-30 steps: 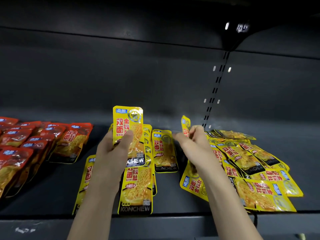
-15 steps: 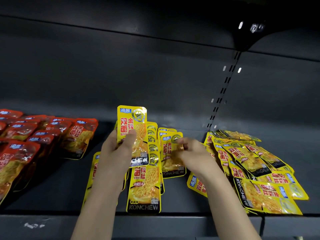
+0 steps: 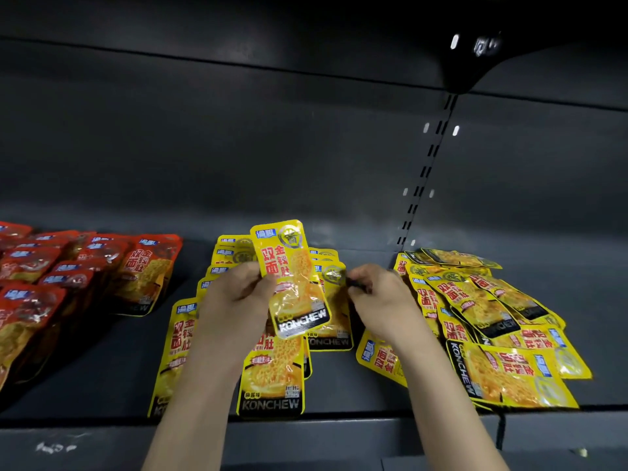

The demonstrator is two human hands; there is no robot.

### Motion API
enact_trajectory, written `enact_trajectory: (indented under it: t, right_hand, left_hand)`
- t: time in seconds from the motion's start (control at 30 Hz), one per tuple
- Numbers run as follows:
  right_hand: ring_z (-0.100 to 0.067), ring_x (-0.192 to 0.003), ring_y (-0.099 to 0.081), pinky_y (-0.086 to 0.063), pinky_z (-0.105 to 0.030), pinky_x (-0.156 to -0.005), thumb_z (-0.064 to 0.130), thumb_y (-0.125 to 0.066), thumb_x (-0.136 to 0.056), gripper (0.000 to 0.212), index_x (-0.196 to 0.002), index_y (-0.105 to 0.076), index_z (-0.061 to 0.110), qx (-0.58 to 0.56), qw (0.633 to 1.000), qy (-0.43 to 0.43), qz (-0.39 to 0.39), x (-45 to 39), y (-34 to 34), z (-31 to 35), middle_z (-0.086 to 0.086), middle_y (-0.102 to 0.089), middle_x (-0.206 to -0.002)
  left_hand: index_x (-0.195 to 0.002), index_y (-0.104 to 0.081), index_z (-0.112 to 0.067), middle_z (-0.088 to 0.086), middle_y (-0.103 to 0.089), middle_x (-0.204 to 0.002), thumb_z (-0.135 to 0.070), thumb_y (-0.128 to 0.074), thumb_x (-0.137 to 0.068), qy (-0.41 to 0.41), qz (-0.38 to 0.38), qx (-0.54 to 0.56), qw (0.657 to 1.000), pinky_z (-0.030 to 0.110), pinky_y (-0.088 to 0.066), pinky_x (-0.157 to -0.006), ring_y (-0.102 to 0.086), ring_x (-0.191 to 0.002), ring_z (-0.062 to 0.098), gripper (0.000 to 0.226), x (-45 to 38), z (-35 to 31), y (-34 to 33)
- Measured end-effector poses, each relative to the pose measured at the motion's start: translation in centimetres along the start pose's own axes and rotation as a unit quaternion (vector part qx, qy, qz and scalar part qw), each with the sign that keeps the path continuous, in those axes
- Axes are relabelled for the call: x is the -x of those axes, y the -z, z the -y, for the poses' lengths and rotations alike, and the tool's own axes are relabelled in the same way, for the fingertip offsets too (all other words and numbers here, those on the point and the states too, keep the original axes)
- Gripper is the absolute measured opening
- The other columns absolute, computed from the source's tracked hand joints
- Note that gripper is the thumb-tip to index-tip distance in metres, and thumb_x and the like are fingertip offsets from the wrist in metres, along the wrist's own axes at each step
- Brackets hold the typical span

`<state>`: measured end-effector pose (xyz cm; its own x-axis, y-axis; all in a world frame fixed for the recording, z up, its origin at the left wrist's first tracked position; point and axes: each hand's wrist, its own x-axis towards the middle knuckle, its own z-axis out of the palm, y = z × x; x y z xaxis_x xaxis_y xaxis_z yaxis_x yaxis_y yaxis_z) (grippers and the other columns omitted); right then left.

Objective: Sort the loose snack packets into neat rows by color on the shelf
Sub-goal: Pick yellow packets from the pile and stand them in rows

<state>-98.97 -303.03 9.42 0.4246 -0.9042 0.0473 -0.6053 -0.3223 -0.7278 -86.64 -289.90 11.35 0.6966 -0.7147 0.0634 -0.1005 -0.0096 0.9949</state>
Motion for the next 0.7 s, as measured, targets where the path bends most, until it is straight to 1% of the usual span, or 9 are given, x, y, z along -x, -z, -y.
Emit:
enact_trajectory:
  t: [0.13,0.2,0.27,0.33,0.4,0.47,0.53,0.6,0.7]
  right_hand:
    - [-0.026,-0.121,-0.044,-0.037,-0.033,-0.102,0.015,-0.050,-0.093,0.026,-0.115,-0.059,0.025,0.004,1.000,0.002,-0.019,0.4,1.7,-1.0,-0.009,-0.049,-0.122]
    - [-0.027,-0.117,-0.045,-0.038,-0.031,-0.097,0.016,-0.050,-0.093,0.024,-0.112,-0.059,0.027,0.006,1.000,0.005,-0.023,0.5,2.3,-1.5,-0.008,-0.050,-0.119]
    - [-0.028,-0.115,-0.046,-0.039,-0.031,-0.094,0.016,-0.050,-0.093,0.023,-0.111,-0.060,0.028,0.008,1.000,0.007,-0.027,0.7,2.8,-2.0,-0.007,-0.052,-0.117]
    - [-0.030,-0.118,-0.045,-0.040,-0.035,-0.096,0.017,-0.051,-0.093,0.021,-0.109,-0.060,0.028,0.000,0.999,0.007,-0.035,0.9,3.3,-2.4,-0.008,-0.053,-0.117]
    - [-0.031,-0.126,-0.040,-0.040,-0.041,-0.101,0.019,-0.051,-0.094,0.019,-0.108,-0.059,0.028,-0.011,0.999,0.002,-0.036,1.0,3.8,-2.8,-0.010,-0.052,-0.123]
    - [-0.033,-0.126,-0.040,-0.040,-0.042,-0.100,0.019,-0.051,-0.094,0.018,-0.108,-0.059,0.027,-0.014,0.999,0.002,-0.038,1.0,4.3,-3.1,-0.010,-0.051,-0.125]
    - [-0.034,-0.118,-0.046,-0.043,-0.041,-0.095,0.019,-0.052,-0.093,0.015,-0.103,-0.058,0.029,-0.017,0.999,0.011,-0.043,1.0,4.5,-3.5,-0.008,-0.052,-0.120]
    - [-0.033,-0.112,-0.050,-0.046,-0.042,-0.092,0.019,-0.052,-0.093,0.013,-0.101,-0.058,0.029,-0.022,0.999,0.016,-0.045,0.9,4.7,-3.7,-0.007,-0.052,-0.118]
    - [-0.026,-0.111,-0.049,-0.042,-0.032,-0.090,0.019,-0.052,-0.094,0.018,-0.107,-0.061,0.025,-0.016,0.999,0.020,-0.042,0.9,4.9,-4.2,-0.006,-0.053,-0.116]
  left_hand:
    - [-0.081,-0.065,-0.030,-0.020,-0.068,-0.074,-0.011,-0.063,-0.089,-0.003,0.023,-0.046,0.999,0.008,-0.042,-0.062,-0.062,-0.067,-0.012,0.020,0.2,-0.2,-1.3]
    - [-0.095,-0.069,-0.022,-0.012,-0.069,-0.086,-0.014,-0.065,-0.087,0.000,0.032,-0.099,0.995,0.011,-0.041,-0.066,-0.062,-0.075,-0.007,0.012,0.1,-0.2,-2.2]
    - [-0.103,-0.070,-0.014,-0.005,-0.068,-0.089,-0.015,-0.066,-0.087,-0.009,0.025,-0.175,0.984,0.018,-0.043,-0.070,-0.063,-0.082,0.006,0.017,0.0,0.1,-3.1]
    - [-0.097,-0.071,-0.011,-0.001,-0.069,-0.085,-0.017,-0.066,-0.087,-0.040,-0.005,-0.266,0.963,0.025,-0.048,-0.075,-0.065,-0.084,0.016,0.013,0.0,0.3,-3.9]
    - [-0.094,-0.069,-0.010,0.004,-0.072,-0.088,-0.021,-0.065,-0.088,-0.067,-0.038,-0.340,0.937,0.032,-0.049,-0.077,-0.065,-0.089,0.023,0.013,0.2,0.4,-4.5]
    - [-0.098,-0.067,-0.011,0.005,-0.071,-0.093,-0.026,-0.063,-0.089,-0.084,-0.056,-0.393,0.914,0.029,-0.045,-0.071,-0.065,-0.093,0.025,0.017,0.3,0.6,-4.7]
    - [-0.099,-0.064,-0.013,0.004,-0.071,-0.091,-0.030,-0.059,-0.091,-0.099,-0.064,-0.432,0.894,0.026,-0.037,-0.063,-0.065,-0.091,0.024,0.019,0.2,0.8,-4.9]
    - [-0.099,-0.062,-0.014,0.003,-0.070,-0.089,-0.032,-0.056,-0.092,-0.112,-0.071,-0.461,0.877,0.025,-0.034,-0.061,-0.064,-0.090,0.024,0.020,0.1,1.0,-5.1]
    - [-0.094,-0.060,-0.013,0.005,-0.067,-0.089,-0.033,-0.055,-0.092,-0.117,-0.075,-0.487,0.862,0.025,-0.030,-0.060,-0.063,-0.091,0.026,0.020,0.1,1.4,-5.2]
